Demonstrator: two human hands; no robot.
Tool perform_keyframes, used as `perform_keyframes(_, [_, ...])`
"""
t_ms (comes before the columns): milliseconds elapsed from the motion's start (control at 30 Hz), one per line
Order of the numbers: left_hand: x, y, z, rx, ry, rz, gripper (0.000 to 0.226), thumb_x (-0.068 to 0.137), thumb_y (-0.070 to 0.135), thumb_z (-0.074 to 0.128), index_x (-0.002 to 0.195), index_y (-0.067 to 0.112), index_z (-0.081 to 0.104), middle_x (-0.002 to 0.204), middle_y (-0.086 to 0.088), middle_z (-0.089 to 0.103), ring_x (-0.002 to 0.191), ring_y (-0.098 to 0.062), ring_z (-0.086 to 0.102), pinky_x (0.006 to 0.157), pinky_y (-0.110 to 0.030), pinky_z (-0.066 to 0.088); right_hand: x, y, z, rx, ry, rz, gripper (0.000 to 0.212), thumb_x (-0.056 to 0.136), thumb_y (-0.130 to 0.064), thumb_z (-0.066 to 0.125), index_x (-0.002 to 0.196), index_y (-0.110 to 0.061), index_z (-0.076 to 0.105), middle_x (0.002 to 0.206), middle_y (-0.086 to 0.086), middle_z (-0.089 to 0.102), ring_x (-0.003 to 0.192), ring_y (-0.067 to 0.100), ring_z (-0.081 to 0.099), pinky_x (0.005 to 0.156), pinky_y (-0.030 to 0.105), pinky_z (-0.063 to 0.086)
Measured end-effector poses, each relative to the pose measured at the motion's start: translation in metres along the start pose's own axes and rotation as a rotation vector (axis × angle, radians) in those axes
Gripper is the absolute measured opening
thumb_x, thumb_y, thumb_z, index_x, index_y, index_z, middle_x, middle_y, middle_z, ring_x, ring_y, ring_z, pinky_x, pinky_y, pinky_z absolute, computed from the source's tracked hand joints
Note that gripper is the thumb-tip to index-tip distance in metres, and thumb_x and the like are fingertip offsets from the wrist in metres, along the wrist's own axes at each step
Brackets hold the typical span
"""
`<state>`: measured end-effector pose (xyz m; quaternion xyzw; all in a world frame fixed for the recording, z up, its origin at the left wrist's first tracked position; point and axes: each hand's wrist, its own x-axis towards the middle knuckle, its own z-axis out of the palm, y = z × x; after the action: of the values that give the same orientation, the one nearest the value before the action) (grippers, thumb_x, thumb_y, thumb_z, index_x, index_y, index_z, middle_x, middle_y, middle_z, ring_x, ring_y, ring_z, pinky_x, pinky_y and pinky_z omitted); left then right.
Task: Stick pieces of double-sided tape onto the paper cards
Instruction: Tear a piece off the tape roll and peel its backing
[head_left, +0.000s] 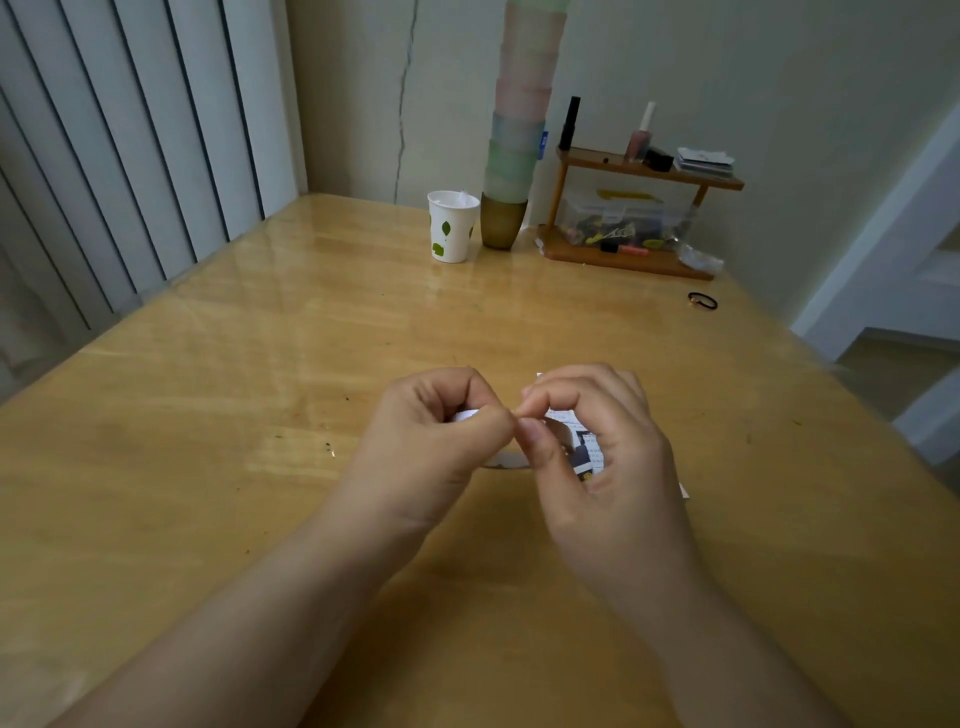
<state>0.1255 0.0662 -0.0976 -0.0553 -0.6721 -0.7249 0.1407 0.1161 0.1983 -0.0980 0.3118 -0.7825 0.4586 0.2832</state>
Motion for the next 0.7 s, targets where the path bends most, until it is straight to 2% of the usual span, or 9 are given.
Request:
perform_keyframes(67, [-0.001, 0.002, 0.001, -0.06, -0.043, -0.038, 0.016, 0.052, 0.031, 0.061, 0.049, 0.015, 0.057, 0.051, 0.003, 0.044, 0.058, -0.014, 0.037, 0.055, -0.02, 0.032, 0.001, 0.001, -0.001, -0.014, -0.024, -0.039, 0.007, 0.088, -0.015, 0.055, 0.086, -0.013, 0.062, 0.099, -0.006, 0.058, 0.103, 0.019, 0.049, 0.084, 0.008, 0.038])
perform_keyframes(133, [-0.001, 0.004, 0.002, -0.114, -0.068, -0.077, 0.012, 0.056, 0.022, 0.063, 0.048, 0.017, 0.057, 0.048, 0.007, 0.046, 0.053, -0.007, 0.041, 0.054, -0.018, 0.035, 0.001, 0.001, -0.004, -0.034, -0.069, -0.075, 0.009, 0.092, -0.021, 0.052, 0.089, -0.019, 0.06, 0.108, -0.012, 0.053, 0.111, 0.016, 0.043, 0.087, 0.019, 0.043])
perform_keyframes(200, [0.006, 0.004, -0.002, -0.182, 0.003, -0.138, 0.018, 0.064, 0.015, 0.059, 0.046, 0.017, 0.057, 0.045, 0.007, 0.044, 0.048, -0.007, 0.039, 0.055, -0.024, 0.031, 0.001, 0.0, -0.008, -0.026, -0.149, -0.075, 0.009, 0.092, -0.028, 0.05, 0.088, -0.027, 0.057, 0.113, -0.021, 0.049, 0.117, 0.012, 0.038, 0.086, 0.034, 0.043])
perform_keyframes(267, [0.015, 0.005, -0.013, -0.214, 0.113, -0.158, 0.02, 0.069, 0.019, 0.06, 0.049, 0.018, 0.059, 0.045, 0.007, 0.043, 0.049, -0.009, 0.038, 0.059, -0.028, 0.028, 0.002, -0.002, -0.012, 0.121, -0.223, 0.02, 0.009, 0.09, -0.034, 0.052, 0.085, -0.032, 0.059, 0.115, -0.026, 0.049, 0.122, 0.012, 0.04, 0.09, 0.034, 0.04])
perform_keyframes(333, [0.02, 0.005, -0.025, 0.006, 0.186, -0.101, 0.022, 0.077, 0.023, 0.068, 0.057, 0.019, 0.06, 0.047, 0.011, 0.044, 0.047, -0.006, 0.036, 0.054, -0.022, 0.027, 0.006, -0.003, -0.017, 0.342, -0.223, 0.201, 0.009, 0.085, -0.036, 0.058, 0.085, -0.032, 0.066, 0.113, -0.026, 0.054, 0.12, 0.009, 0.047, 0.09, 0.028, 0.039])
perform_keyframes(433, [0.021, -0.003, -0.029, 0.494, 0.176, 0.122, 0.023, 0.086, 0.023, 0.063, 0.065, 0.017, 0.057, 0.046, 0.013, 0.043, 0.041, -0.005, 0.036, 0.044, -0.015, 0.028, 0.014, 0.002, -0.021, 0.734, -0.099, 0.589, 0.015, 0.08, -0.025, 0.061, 0.085, -0.028, 0.076, 0.106, -0.019, 0.065, 0.099, -0.001, 0.056, 0.079, 0.021, 0.037])
perform_keyframes(533, [0.026, -0.02, -0.03, 0.948, 0.094, 0.365, 0.021, 0.081, 0.021, 0.059, 0.061, 0.013, 0.056, 0.053, 0.007, 0.051, 0.054, -0.011, 0.047, 0.071, -0.027, 0.04, 0.02, 0.007, -0.022, 1.076, -0.017, 0.92, 0.028, 0.075, -0.025, 0.059, 0.096, -0.015, 0.075, 0.101, -0.009, 0.068, 0.084, 0.01, 0.05, 0.074, 0.025, 0.036])
perform_keyframes(600, [0.033, -0.036, -0.035, 1.124, 0.03, 0.35, 0.018, 0.075, 0.02, 0.063, 0.059, 0.013, 0.06, 0.058, 0.004, 0.054, 0.062, -0.021, 0.056, 0.079, -0.034, 0.038, 0.021, 0.008, -0.023, 1.156, 0.003, 0.997, 0.034, 0.075, -0.025, 0.053, 0.097, -0.014, 0.077, 0.088, -0.007, 0.063, 0.076, 0.01, 0.045, 0.071, 0.025, 0.034])
perform_keyframes(700, [0.036, -0.047, -0.036, 1.198, -0.052, 0.241, 0.013, 0.079, 0.016, 0.071, 0.067, 0.011, 0.067, 0.072, -0.003, 0.06, 0.076, -0.031, 0.059, 0.08, -0.032, 0.034, 0.022, 0.01, -0.022, 1.204, 0.021, 1.017, 0.035, 0.074, -0.024, 0.051, 0.093, -0.012, 0.078, 0.078, -0.003, 0.053, 0.07, 0.011, 0.041, 0.069, 0.025, 0.031])
